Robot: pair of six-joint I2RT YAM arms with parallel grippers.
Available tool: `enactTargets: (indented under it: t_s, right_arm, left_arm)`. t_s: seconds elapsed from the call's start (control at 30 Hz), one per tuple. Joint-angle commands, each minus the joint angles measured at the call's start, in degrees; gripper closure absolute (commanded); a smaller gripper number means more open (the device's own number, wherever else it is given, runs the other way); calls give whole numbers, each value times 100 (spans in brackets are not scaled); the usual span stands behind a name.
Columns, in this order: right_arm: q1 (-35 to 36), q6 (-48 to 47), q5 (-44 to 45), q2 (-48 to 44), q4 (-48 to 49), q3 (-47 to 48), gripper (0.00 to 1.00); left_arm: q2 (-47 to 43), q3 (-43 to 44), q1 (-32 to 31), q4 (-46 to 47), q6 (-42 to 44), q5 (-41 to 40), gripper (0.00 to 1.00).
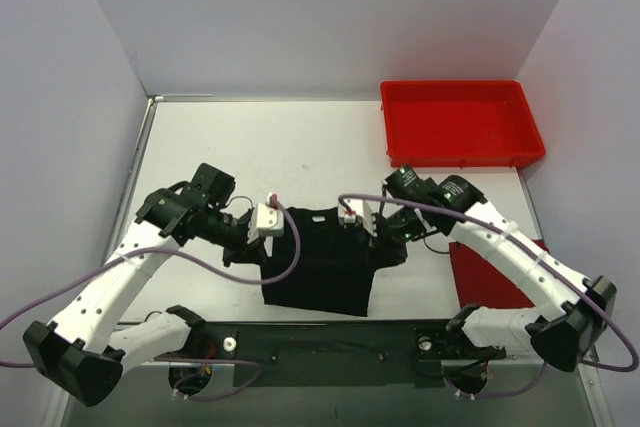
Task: Fold and stack the t-shirts
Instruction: Fold the long partially folded tshirt into a neat square
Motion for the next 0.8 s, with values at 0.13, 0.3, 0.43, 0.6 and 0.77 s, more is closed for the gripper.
enactTargets:
  t_s: [0.13, 0.3, 0.43, 0.6, 0.77]
  right_arm:
    - [-1391, 1001, 370, 1623, 1038, 558, 100]
    - [-1911, 1668, 748, 2442, 1012, 1007, 100]
    - [-2219, 1871, 828, 2873, 994, 1139, 100]
    - [-2404, 1889, 828, 3418, 1029, 1394, 100]
    - [-2474, 2222, 1416, 4129, 995, 2009, 100]
  left_arm:
    - [1387, 617, 1129, 1816, -1553, -514, 100]
    - [2248, 907, 1191, 2450, -1729, -603, 100]
    - [2794, 924, 1191, 3144, -1905, -743, 100]
    - [3531, 1197, 1191, 3426, -2020, -945, 100]
    - [4121, 1574, 1191, 3699, -2143, -1192, 100]
